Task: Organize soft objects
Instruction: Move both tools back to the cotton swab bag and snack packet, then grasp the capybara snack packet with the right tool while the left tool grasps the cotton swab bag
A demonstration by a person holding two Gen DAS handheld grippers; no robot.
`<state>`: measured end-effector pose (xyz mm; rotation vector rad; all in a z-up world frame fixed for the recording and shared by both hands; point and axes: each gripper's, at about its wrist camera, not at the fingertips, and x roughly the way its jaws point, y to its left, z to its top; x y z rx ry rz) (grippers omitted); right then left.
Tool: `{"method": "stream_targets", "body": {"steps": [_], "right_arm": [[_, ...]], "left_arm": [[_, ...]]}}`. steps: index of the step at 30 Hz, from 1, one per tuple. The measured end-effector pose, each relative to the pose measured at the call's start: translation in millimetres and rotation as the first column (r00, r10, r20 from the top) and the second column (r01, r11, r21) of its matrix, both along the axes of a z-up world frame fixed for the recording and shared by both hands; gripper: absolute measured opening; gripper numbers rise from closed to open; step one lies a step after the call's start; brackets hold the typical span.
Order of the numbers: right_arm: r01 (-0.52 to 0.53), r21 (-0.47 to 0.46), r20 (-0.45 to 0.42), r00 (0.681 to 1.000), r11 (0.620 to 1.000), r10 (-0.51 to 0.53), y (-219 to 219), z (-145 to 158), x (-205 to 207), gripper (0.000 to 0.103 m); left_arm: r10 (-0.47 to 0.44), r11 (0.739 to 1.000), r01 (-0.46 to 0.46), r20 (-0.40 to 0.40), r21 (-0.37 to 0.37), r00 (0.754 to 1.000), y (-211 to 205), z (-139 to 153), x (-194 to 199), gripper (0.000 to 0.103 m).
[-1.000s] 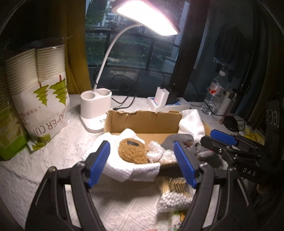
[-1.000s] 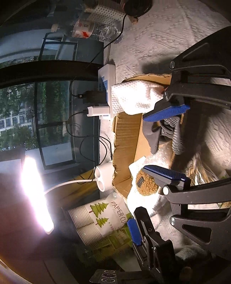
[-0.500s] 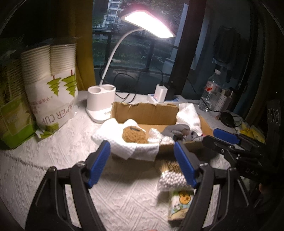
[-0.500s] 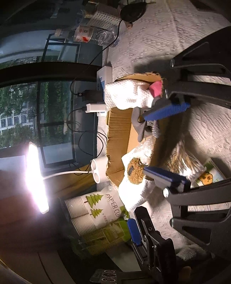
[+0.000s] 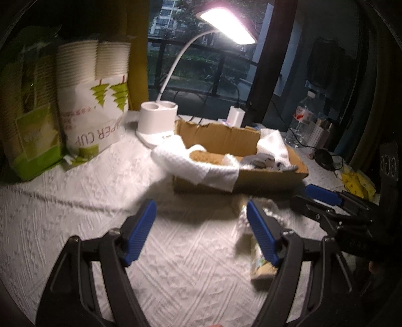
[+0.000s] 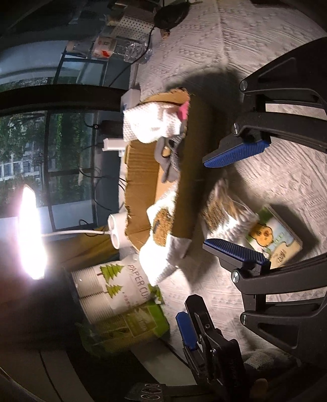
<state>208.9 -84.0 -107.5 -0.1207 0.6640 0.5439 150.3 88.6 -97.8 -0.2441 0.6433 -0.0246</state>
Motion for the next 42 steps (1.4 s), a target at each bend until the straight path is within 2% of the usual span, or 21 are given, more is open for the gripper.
{"method": "stream_targets", "body": {"steps": [13, 20, 24, 32, 40, 42], "right_arm": [[-0.027, -0.051, -0.055, 0.998, 0.998, 0.025, 20.1, -24.0, -20.8, 0.063], [-0.032, -0.072, -0.126, 0.992, 0.997, 0.022, 26.5, -40.9, -20.4, 0.063], [-0.03, -0.087, -0.128, 0.992, 0.996, 0.019, 29.9, -45.3, -21.8, 0.069], [-0.009, -0.101, -0.144, 0.99, 0.995, -0.005, 26.0, -50.6, -18.7, 0.073], [-0.058, -0.106, -0.18, 0.983, 0.993, 0.038, 31.6, -56.3, -19.6, 0.073], [-0.066, -0.102, -0.176, 0.983, 0.993, 0.047, 32.2, -56.4, -21.1, 0.069]], "left_arm": [[0.04, 0.999, -0.041, -0.03, -0.035, 0.999, 22.0, -21.7, -26.2, 0.076], [0.07, 0.997, -0.073, -0.061, -0.041, 0.996, 27.4, -33.4, -32.4, 0.076], [0.074, 0.996, -0.077, -0.069, -0.042, 0.995, 28.6, -36.4, -33.4, 0.076], [0.074, 0.996, -0.077, -0.08, -0.036, 0.994, 26.7, -38.3, -30.2, 0.076], [0.072, 0.997, -0.074, -0.09, -0.021, 0.993, 24.1, -39.8, -27.0, 0.076], [0.073, 0.997, -0.075, -0.094, -0.016, 0.993, 23.3, -40.1, -26.3, 0.076]]}}
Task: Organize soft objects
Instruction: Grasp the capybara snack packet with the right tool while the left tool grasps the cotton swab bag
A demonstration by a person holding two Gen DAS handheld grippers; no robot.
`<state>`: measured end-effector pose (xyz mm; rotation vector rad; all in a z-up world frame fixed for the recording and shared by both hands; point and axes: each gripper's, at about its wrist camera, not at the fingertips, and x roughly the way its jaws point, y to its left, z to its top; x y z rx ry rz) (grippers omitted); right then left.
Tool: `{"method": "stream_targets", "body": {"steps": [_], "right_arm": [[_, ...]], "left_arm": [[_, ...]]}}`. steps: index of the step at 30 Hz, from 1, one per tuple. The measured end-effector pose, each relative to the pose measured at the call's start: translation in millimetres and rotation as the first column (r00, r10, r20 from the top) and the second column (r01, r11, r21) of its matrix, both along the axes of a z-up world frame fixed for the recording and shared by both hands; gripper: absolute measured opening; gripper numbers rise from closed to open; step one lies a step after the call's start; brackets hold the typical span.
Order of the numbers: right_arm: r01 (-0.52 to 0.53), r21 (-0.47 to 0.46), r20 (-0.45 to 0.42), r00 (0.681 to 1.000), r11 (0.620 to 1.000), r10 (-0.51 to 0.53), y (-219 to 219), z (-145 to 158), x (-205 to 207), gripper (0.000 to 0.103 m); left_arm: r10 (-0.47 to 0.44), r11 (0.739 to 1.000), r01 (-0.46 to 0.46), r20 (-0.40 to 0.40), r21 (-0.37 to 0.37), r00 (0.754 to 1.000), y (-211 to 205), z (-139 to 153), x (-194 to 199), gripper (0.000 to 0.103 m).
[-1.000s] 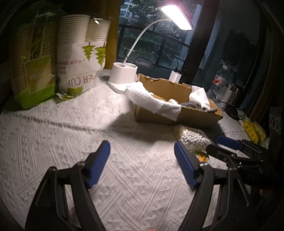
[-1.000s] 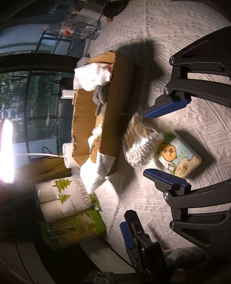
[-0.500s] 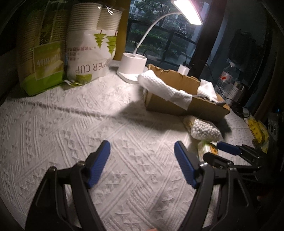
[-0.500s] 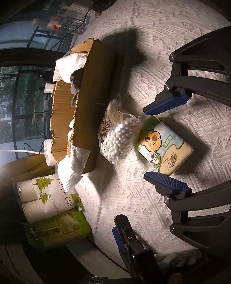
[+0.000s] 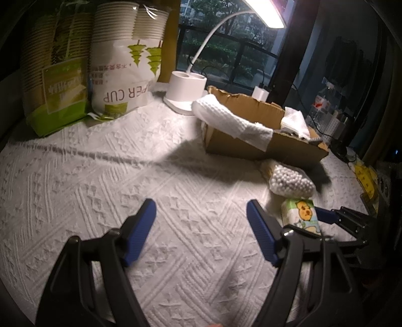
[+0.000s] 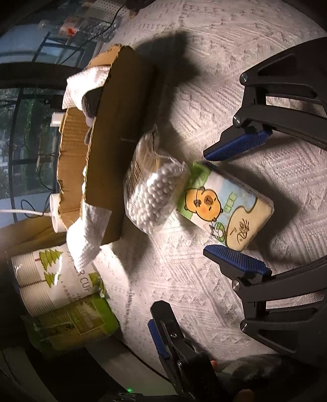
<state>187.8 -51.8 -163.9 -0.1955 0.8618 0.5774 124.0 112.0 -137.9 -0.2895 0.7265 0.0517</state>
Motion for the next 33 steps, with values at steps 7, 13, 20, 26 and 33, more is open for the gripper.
{"method": "stream_targets", "body": {"steps": [7, 13, 20, 26, 33], "right_arm": [[-0.023, 0.027, -0.004, 1.0, 0.999, 0.023, -10.6, 5.0, -5.4, 0.061], [-0.001, 0.043, 0.018, 1.0, 0.999, 0.001, -32.2, 17.6, -8.7, 0.061], [0.044, 0.083, 0.026, 0.999, 0.996, -0.046, -65.0, 24.4, -0.7, 0.061], [0.084, 0.107, 0.027, 0.996, 0.991, -0.087, -94.5, 26.5, 15.6, 0.061], [0.102, 0.136, 0.028, 0.994, 0.985, -0.106, -121.4, 28.5, 34.0, 0.061]], "left_arm": [[-0.006, 1.0, 0.006, -0.011, 0.017, 1.0, -7.8, 0.7, 3.9, 0.076], [-0.032, 0.999, 0.032, -0.014, 0.022, 0.999, -24.5, 5.6, 13.9, 0.076], [-0.093, 0.995, 0.094, -0.032, 0.044, 0.995, -58.2, 13.2, 33.2, 0.076], [-0.136, 0.988, 0.139, -0.056, 0.062, 0.989, -90.5, 14.0, 56.3, 0.076], [-0.176, 0.978, 0.185, -0.095, 0.095, 0.98, -124.7, 10.6, 84.6, 0.076]]}}
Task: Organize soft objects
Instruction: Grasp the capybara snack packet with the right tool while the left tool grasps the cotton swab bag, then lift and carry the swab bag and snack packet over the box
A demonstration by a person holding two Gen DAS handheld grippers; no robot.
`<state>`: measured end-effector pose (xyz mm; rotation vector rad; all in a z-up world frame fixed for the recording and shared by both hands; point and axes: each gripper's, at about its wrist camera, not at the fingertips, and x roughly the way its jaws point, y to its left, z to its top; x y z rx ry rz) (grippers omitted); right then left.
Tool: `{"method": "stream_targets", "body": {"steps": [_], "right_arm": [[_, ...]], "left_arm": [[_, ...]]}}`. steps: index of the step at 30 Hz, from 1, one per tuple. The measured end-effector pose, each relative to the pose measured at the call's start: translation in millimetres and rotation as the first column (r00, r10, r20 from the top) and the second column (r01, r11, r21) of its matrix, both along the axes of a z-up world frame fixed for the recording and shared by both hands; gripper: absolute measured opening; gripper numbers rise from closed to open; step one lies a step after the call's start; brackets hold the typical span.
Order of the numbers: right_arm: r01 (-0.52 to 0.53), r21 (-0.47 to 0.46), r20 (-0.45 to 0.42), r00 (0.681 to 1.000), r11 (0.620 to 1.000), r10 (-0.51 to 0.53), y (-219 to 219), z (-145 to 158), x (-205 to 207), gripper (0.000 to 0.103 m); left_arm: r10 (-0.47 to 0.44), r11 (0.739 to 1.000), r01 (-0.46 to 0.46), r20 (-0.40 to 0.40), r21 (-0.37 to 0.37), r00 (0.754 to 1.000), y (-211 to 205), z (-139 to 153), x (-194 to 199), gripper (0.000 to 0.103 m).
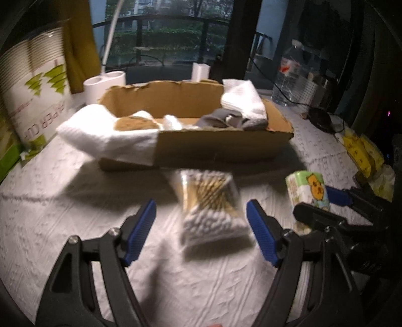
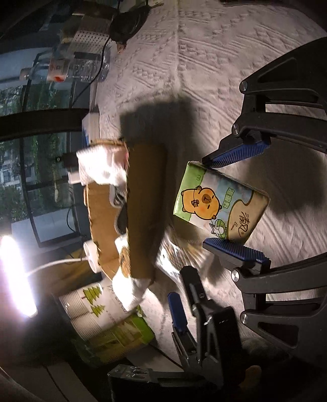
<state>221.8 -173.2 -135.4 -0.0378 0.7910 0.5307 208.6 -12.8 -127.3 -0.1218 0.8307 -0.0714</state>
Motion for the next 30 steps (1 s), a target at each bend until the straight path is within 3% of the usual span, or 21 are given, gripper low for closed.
{"method": "stream_targets", "body": {"steps": [10, 12, 13, 18, 30], "right_arm": [[0.017, 0.032, -0.01, 1.0, 0.999, -0.017, -17.9, -3.2, 19.6, 0.061], [0.014, 0.032, -0.008, 1.0, 0.999, -0.014, -16.9, -2.9, 20.8, 0.061], [0.011, 0.03, -0.006, 1.0, 1.0, -0.01, -15.2, -2.5, 20.9, 0.061], [0.008, 0.026, 0.004, 1.0, 1.0, -0.008, -11.4, 1.3, 18.3, 0.061], [-0.012, 0.017, 0.05, 0.999, 1.0, 0.011, 7.2, 18.8, 4.9, 0.061]], "left_arm": [[-0.023, 0.999, 0.026, -0.078, 0.043, 0.997, -20.1, -20.2, 25.4, 0.074], [-0.029, 0.998, 0.033, -0.082, 0.049, 0.996, -20.9, -21.4, 25.7, 0.059], [-0.036, 0.998, 0.04, -0.084, 0.046, 0.996, -21.7, -22.2, 25.2, 0.058], [-0.059, 0.998, 0.062, -0.07, 0.028, 0.996, -20.8, -19.7, 19.6, 0.049], [-0.083, 0.997, 0.083, 0.021, -0.005, 0.996, -5.9, 11.1, -17.5, 0.049]]}}
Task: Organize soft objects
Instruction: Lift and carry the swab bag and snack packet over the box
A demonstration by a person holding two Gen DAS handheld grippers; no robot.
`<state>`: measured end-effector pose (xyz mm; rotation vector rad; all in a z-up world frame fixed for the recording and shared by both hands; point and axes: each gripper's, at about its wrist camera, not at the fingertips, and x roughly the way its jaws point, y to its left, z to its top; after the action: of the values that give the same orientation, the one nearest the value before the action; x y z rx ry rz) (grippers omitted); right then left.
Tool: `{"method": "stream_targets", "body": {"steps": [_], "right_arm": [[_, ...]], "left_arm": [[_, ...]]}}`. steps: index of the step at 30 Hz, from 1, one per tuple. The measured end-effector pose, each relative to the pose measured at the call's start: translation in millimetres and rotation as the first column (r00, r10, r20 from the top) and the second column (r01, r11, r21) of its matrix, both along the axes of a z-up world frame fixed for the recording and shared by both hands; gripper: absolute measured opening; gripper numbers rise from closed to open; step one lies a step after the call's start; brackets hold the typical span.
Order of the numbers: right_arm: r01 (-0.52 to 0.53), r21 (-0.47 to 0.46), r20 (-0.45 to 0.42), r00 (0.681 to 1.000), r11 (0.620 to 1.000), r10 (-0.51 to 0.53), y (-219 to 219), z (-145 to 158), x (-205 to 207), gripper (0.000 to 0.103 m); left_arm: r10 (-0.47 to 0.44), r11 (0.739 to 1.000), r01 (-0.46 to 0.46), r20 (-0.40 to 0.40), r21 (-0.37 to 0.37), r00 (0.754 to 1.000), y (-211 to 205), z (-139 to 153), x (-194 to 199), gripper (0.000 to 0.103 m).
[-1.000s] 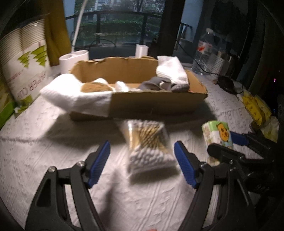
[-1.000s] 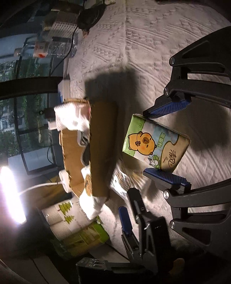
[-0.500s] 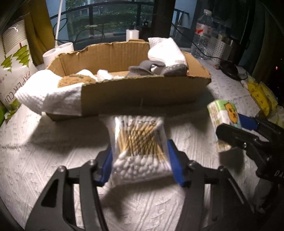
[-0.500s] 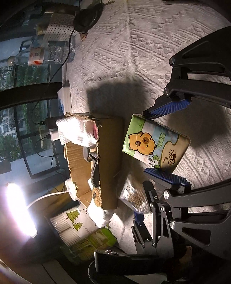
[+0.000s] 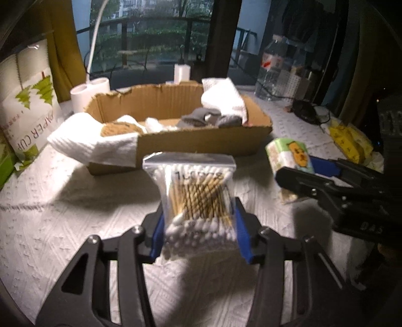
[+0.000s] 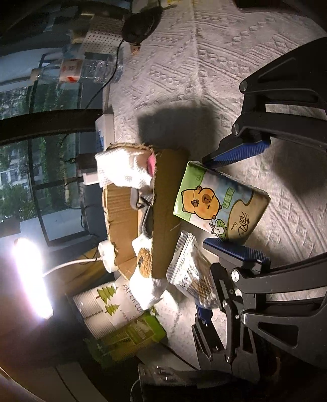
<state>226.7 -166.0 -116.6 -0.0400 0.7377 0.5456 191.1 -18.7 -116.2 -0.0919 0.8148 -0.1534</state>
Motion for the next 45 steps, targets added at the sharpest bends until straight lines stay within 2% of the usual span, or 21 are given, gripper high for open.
{"method": "stream_targets", "body": {"steps": [12, 21, 37, 45], "right_arm": [[-0.022, -0.011, 0.057, 0.998, 1.0, 0.022, 21.3, 25.8, -4.5, 0.061], [-0.028, -0.009, 0.098, 0.995, 1.0, 0.028, 28.7, 42.4, 2.4, 0.061], [-0.036, 0.022, 0.137, 0.99, 0.999, 0.033, 35.2, 60.7, 32.8, 0.061], [-0.045, 0.059, 0.135, 0.99, 0.997, 0.037, 37.7, 61.9, 54.9, 0.061]], "left_arm": [[0.01, 1.0, -0.009, 0.082, -0.015, 0.997, 23.4, 33.5, -10.5, 0.049], [0.027, 1.0, -0.025, 0.133, -0.013, 0.991, 34.9, 55.2, -3.8, 0.049], [0.041, 0.999, -0.039, 0.189, -0.013, 0.981, 43.2, 82.0, 25.3, 0.049], [0.038, 0.999, -0.035, 0.18, -0.025, 0.983, 46.2, 80.8, 49.2, 0.049]]}}
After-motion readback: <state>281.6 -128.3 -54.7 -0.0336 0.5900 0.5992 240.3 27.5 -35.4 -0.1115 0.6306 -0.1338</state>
